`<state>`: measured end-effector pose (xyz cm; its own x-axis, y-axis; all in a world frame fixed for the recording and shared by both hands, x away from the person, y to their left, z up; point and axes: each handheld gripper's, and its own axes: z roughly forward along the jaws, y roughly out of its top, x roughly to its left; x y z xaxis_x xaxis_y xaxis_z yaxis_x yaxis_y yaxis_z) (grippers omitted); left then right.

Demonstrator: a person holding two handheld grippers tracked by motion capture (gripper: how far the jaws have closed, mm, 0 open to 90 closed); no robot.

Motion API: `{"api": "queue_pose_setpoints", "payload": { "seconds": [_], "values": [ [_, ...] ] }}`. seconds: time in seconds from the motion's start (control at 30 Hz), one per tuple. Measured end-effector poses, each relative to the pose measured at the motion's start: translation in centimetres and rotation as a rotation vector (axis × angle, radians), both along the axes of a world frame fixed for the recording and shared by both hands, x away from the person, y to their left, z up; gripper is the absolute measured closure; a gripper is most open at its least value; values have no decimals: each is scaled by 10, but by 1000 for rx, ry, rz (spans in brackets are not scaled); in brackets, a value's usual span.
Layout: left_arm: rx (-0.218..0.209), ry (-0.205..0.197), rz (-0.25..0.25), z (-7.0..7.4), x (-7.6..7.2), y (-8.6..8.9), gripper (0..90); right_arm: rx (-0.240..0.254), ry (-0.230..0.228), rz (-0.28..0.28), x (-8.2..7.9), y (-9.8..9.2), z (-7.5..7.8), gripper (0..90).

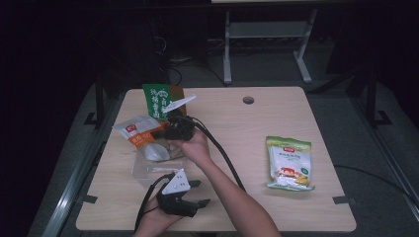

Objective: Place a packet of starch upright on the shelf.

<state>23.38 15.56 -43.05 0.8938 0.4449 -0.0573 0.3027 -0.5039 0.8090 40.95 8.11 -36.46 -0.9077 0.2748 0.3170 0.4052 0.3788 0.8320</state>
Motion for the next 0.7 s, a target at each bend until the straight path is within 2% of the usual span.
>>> {"api": "queue_pose_setpoints", "payload": {
  "seconds": [0.23, 0.27, 0.33, 0.53, 0.7],
  "values": [
    [5, 4, 0, 0, -1, 0, 342, -13, -3, -29, 0, -2, -7, 886],
    [6, 5, -1, 0, -1, 0, 342, -30, -14, -34, 0, -5, -5, 835],
    [8, 3, -4, -1, -1, -1, 342, -50, -17, -34, 0, -9, -2, 820],
    [17, 11, -8, -2, -2, -5, 342, -126, -43, -20, -4, -25, 4, 893],
    [20, 13, -10, -4, -2, -7, 342, -154, -43, -17, -8, -31, 1, 898]
  ]
}}
